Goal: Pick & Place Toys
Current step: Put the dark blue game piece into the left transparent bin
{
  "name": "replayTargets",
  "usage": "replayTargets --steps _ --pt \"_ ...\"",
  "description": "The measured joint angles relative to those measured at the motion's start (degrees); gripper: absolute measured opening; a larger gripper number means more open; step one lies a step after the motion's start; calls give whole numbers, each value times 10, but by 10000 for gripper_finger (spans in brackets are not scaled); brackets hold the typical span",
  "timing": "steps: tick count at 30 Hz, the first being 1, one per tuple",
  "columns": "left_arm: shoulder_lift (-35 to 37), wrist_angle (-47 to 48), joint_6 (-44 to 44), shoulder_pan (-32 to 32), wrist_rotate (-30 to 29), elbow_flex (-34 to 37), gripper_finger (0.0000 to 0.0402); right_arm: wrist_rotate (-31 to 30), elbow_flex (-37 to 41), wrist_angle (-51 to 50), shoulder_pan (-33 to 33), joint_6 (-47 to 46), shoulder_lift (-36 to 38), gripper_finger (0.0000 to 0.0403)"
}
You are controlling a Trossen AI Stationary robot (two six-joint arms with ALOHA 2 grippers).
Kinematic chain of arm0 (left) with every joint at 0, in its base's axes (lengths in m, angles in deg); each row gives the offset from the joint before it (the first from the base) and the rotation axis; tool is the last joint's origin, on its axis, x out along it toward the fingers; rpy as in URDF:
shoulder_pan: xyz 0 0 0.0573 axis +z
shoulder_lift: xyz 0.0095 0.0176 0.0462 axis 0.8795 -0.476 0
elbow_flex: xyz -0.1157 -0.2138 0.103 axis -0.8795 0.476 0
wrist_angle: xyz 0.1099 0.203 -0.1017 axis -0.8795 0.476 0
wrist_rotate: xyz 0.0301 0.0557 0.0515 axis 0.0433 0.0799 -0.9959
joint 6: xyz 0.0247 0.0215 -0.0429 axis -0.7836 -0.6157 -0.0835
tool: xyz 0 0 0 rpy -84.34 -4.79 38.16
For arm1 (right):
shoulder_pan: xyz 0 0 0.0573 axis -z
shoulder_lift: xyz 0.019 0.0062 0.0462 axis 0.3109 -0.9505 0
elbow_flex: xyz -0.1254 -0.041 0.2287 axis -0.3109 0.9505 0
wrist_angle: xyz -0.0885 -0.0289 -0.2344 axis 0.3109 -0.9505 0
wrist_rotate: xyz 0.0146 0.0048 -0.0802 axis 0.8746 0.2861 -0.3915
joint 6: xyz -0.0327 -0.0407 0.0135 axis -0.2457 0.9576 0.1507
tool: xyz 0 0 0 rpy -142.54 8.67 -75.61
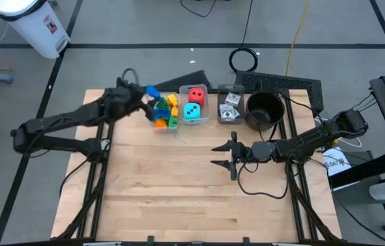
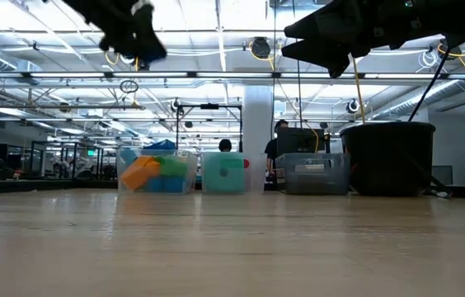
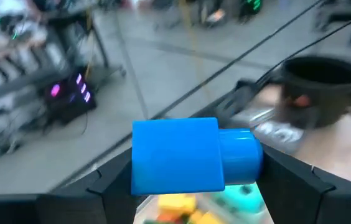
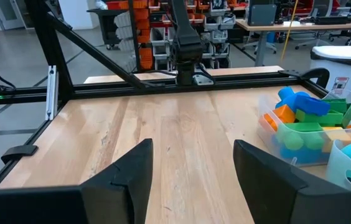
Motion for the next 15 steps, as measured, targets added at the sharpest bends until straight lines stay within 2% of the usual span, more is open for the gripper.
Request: replayTargets --steps 6,15 --pt "-81 55 37 91 91 1 274 0 0 0 0 0 0 194" --pt "-254 2 31 141 147 1 275 0 0 0 0 0 0 194"
